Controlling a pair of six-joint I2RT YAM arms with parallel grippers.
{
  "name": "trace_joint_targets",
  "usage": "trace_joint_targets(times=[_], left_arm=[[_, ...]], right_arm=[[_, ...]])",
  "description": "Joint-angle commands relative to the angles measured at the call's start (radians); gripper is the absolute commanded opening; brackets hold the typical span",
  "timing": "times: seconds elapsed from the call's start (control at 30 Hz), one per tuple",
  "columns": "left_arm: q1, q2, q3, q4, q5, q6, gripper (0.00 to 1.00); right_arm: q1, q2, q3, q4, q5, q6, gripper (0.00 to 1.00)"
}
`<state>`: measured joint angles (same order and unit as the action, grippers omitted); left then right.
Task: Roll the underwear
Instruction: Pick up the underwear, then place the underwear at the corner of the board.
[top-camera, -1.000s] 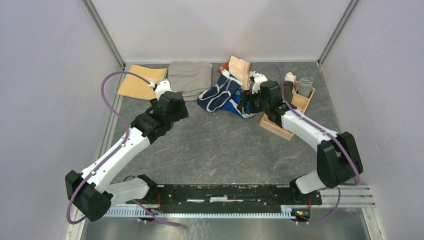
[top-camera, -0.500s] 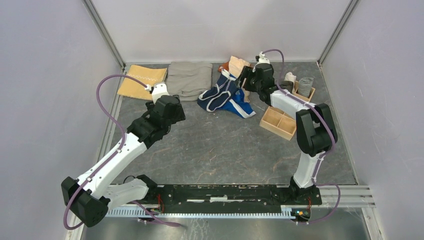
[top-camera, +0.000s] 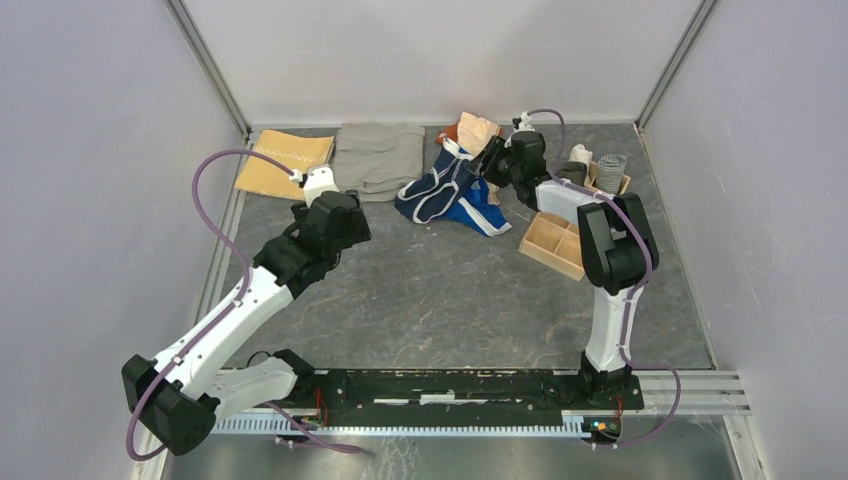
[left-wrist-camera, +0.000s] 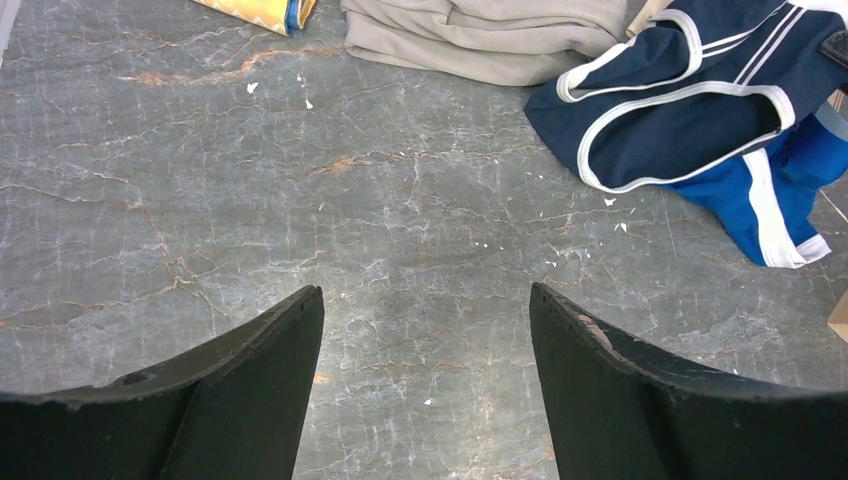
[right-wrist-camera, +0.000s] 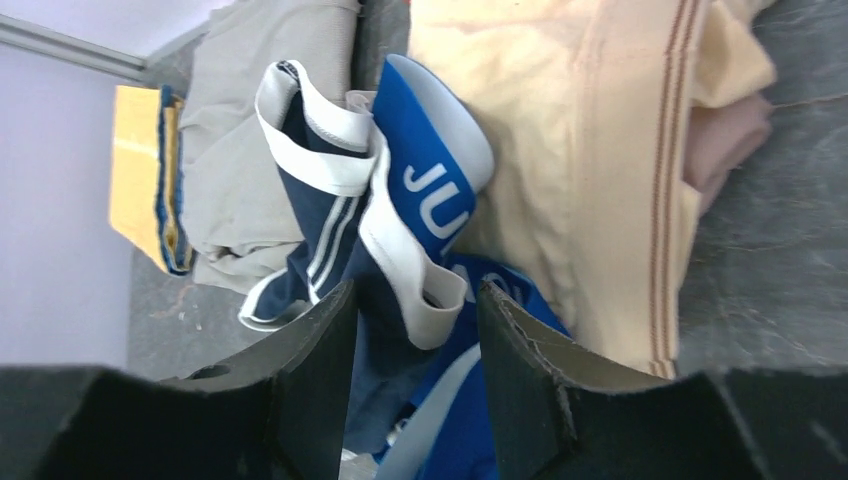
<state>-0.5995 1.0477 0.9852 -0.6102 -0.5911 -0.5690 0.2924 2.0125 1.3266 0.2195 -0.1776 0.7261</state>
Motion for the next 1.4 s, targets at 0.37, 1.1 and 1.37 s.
trace_joint_targets(times=[0.37, 1.1, 1.37], left_arm=[[0.01, -0.038, -0.002, 0.035, 0.01, 0.054, 0.81], [0.047, -0.231, -0.023, -0.004, -0.08, -0.038, 0.82], [0.047, -0.349, -0.021, -0.118, -0.047, -0.072, 0.82]], right_arm=[[0.013, -0.044, 0.118, 0.095, -0.043, -0.231, 0.0], [0.541, -0.418, 0.266, -0.384, -0.22, -0.625, 0.0], [0.575, -0.723, -0.331, -0.321, -0.047, -0.488, 0.0]])
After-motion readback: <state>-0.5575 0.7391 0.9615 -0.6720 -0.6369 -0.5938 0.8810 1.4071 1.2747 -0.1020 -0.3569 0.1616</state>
